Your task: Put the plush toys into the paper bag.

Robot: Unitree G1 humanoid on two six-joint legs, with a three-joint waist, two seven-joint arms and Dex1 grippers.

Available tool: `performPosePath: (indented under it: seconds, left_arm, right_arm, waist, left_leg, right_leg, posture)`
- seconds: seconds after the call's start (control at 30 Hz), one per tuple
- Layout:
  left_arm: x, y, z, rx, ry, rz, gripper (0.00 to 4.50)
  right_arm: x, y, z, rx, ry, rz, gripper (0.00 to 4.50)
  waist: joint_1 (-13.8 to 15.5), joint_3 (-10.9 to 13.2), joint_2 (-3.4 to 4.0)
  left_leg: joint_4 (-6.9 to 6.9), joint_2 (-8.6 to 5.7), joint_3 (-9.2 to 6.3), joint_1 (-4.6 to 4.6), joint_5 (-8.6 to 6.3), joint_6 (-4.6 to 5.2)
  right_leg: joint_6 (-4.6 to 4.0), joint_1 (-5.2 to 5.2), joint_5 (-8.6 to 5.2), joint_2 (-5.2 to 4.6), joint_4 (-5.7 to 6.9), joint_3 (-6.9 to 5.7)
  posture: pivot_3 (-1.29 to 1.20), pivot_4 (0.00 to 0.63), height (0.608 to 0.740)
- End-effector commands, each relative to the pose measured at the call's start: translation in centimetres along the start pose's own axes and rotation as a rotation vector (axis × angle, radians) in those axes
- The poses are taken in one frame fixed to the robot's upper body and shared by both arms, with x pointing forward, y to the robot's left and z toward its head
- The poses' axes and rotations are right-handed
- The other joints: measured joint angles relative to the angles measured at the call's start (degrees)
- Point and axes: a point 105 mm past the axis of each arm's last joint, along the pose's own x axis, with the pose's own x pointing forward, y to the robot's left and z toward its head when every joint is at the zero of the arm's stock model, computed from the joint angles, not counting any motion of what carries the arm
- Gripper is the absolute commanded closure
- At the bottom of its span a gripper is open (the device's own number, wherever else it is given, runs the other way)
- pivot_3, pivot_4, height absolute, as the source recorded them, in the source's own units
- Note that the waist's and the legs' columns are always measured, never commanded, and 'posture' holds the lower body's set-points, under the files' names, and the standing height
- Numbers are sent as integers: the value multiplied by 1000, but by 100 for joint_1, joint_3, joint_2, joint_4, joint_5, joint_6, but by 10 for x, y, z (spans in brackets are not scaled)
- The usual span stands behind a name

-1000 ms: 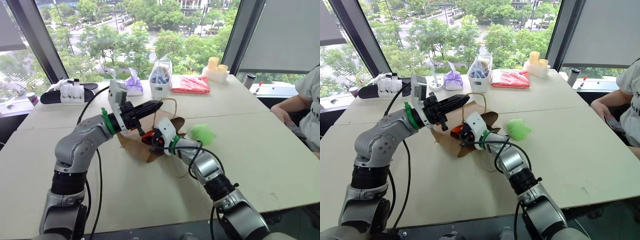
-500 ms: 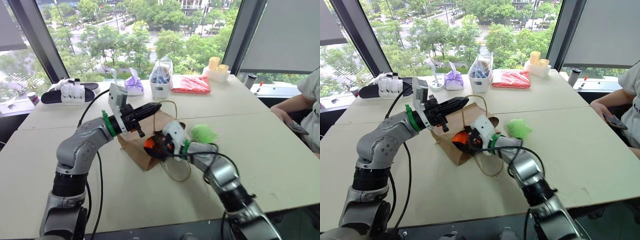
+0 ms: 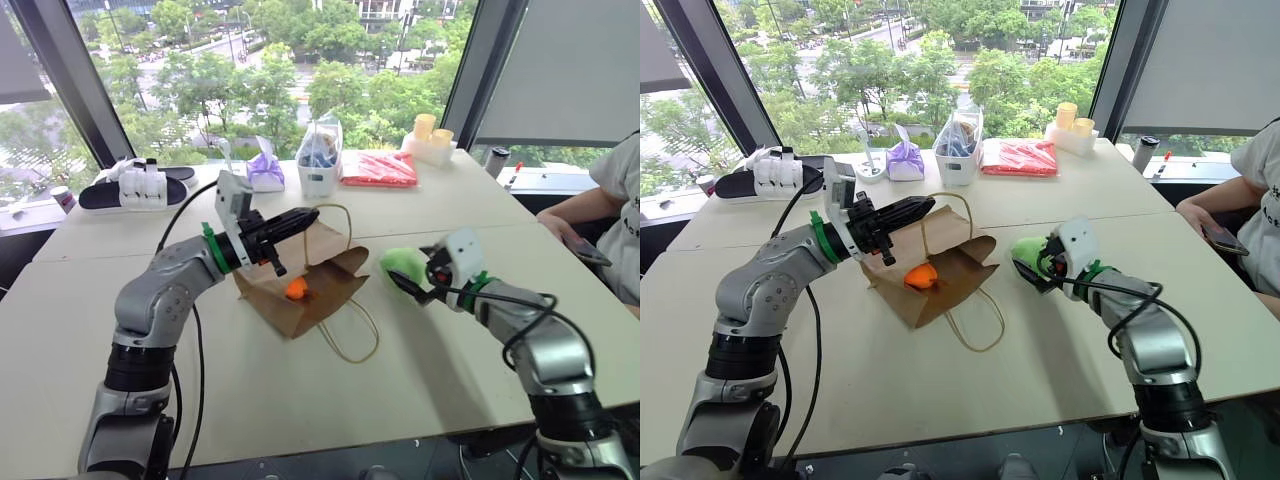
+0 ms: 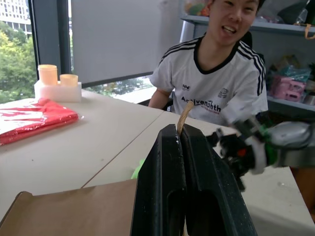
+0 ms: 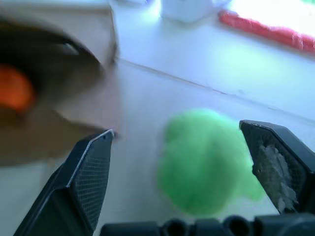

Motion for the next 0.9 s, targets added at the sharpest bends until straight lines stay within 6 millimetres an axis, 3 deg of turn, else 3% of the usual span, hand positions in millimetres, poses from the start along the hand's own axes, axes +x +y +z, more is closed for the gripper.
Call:
performPosePath:
  seconds: [0.03,0.2,0.23,0.3,0.5,0.57,0.63,0.73,0.8,0.83,0.9]
  left_arm:
    - [4,-3,11,46,-30,-12,4500]
    - [3,-4,11,52,-28,-2,4500]
    - [2,-4,12,53,-28,4,4500]
    - [1,-3,12,54,-28,12,4500]
    - [0,-3,10,52,-25,22,4500]
    - [0,-3,9,50,-25,22,4500]
    - [1,-3,9,50,-25,20,4500]
    - [2,0,13,50,-40,26,4500]
    - [3,4,17,43,-59,40,4500]
    - [5,5,19,42,-62,39,4500]
    - [6,6,21,43,-63,33,4500]
  right_arm:
    - [21,-10,0,-98,-10,-69,69]
    - [44,-10,-9,-114,9,-76,69]
    - [47,-10,-6,-106,0,-78,290]
    - [50,-10,-3,-104,-14,-78,882]
    - [47,-13,5,-92,-46,-86,3905]
    - [39,-14,12,-91,-66,-86,4476]
    - [26,-12,20,-99,-89,-72,4476]
    - [-9,4,42,-26,-152,6,4476]
    - [-36,30,56,15,-184,108,4476]
    - [-48,52,61,30,-193,192,4476]
    - [-60,77,64,42,-191,284,4476]
  waist:
    - [-6,0,1]
    - [-9,1,1]
    - [-8,1,1]
    - [-13,0,1]
    - [-12,0,1]
    - [-9,1,1]
    - [-4,1,1]
    - [36,1,2]
    - [39,1,2]
    - [38,1,2]
    - [11,1,1]
  left_leg:
    - [0,0,1,0,0,0]
    - [-2,0,-1,1,0,0]
    - [-2,-1,-1,0,0,0]
    - [-2,-1,-2,0,0,0]
    - [-2,-1,-3,0,0,0]
    - [-2,-1,-4,0,0,0]
    - [-3,-1,-6,-1,0,0]
    - [-2,-3,-15,-13,0,0]
    - [0,-3,-19,-25,0,0]
    - [2,-3,-21,-26,0,0]
    - [4,-2,-23,-28,0,0]
  right_leg:
    - [0,0,0,0,0,1]
    - [0,-1,1,0,0,1]
    - [0,-2,1,0,0,1]
    - [0,-2,1,0,0,1]
    - [0,-1,1,0,1,1]
    - [0,-1,1,0,1,1]
    - [0,-2,1,0,2,0]
    - [0,-7,1,0,0,-2]
    - [1,-14,1,-1,-2,-4]
    - [1,-15,1,-1,-2,-4]
    - [1,-16,1,0,-2,-6]
  posture:
    - [0,150,740]
    - [0,150,740]
    - [0,150,740]
    - [0,150,740]
    - [0,150,740]
    - [0,150,740]
    - [0,150,740]
    - [0,150,740]
    - [0,150,740]
    - [0,150,740]
    - [0,150,740]
